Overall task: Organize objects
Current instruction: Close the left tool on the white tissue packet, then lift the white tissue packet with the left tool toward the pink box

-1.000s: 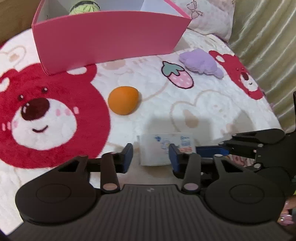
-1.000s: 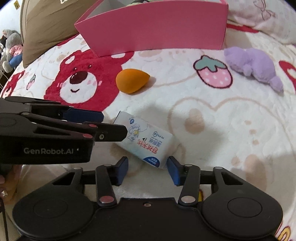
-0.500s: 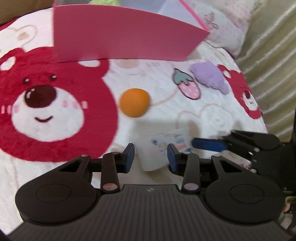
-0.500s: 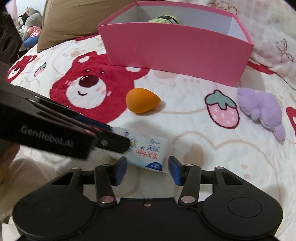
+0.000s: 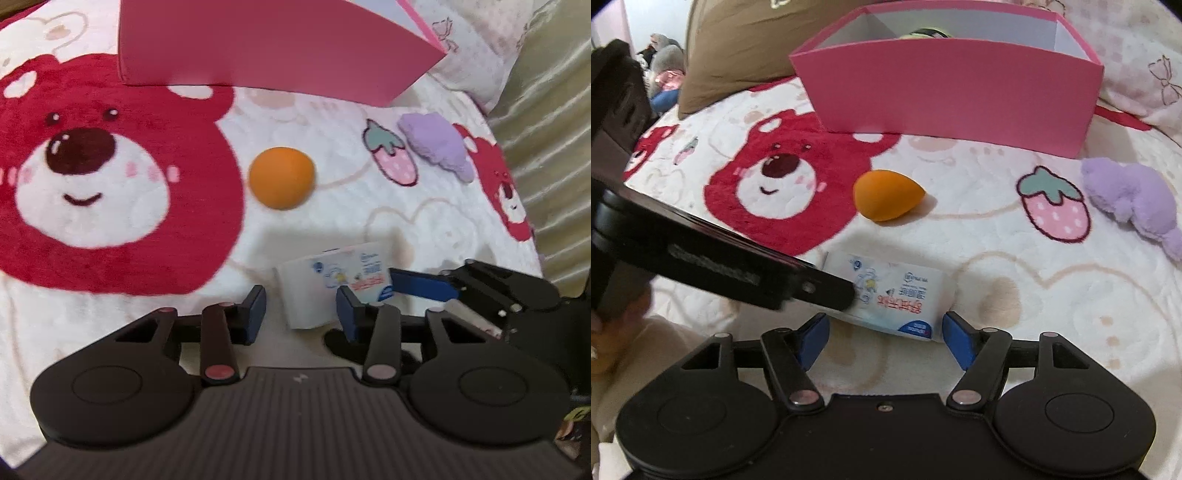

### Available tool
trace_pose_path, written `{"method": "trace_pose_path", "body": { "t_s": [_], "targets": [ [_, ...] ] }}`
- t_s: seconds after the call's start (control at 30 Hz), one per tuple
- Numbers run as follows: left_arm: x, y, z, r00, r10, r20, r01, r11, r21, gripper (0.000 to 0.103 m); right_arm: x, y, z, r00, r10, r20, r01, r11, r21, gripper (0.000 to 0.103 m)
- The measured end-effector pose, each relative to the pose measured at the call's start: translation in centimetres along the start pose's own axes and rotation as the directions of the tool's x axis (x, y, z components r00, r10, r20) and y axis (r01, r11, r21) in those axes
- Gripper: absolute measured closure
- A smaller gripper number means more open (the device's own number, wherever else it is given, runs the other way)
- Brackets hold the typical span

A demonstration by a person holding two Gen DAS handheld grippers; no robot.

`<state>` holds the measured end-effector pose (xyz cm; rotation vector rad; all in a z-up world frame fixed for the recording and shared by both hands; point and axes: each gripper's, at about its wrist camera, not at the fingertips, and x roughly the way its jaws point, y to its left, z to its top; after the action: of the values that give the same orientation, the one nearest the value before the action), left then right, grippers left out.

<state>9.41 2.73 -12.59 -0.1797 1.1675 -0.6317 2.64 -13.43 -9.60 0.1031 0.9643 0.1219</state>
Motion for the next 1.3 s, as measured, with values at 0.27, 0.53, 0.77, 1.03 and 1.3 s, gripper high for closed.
{"method": "trace_pose_path", "body": {
  "t_s": [0.27,0.53,0.77,1.03,1.3],
  "targets": [
    [-0.3,-0.4,0.1,0.999,0.016,0.047,-0.017,1.000,0.017,0.070,0.5,-0.1,0.2,0.999,0.017,0.027,-0.017,1.000,-0.022,0.027],
    [-0.4,0.8,1.2,0.993,0.099,0.071,-0.099,0.995,0.004,0.070,1.4,-0.1,0.6,0.999,0.014,0.037,-0.012,0.998,-0.061,0.020],
    [-0.2,1.2,0.8,1.000,0.009,0.022,-0.006,0.995,-0.096,0.080,1.9,0.2,-0.1,0.997,0.038,0.060,-0.038,0.999,0.006,0.013],
    [-0.8,0.0,0.4,0.998,0.027,0.050,-0.024,0.997,-0.071,0.080,2.6,1.2,0.0,0.997,-0.024,0.080,0.027,0.999,-0.037,0.013],
    [-2.6,-2.4,0.4,0.995,0.040,0.089,-0.040,0.999,-0.002,0.079,1.1,1.8,0.3,0.990,-0.062,0.123,0.073,0.994,-0.080,0.014]
  ]
}}
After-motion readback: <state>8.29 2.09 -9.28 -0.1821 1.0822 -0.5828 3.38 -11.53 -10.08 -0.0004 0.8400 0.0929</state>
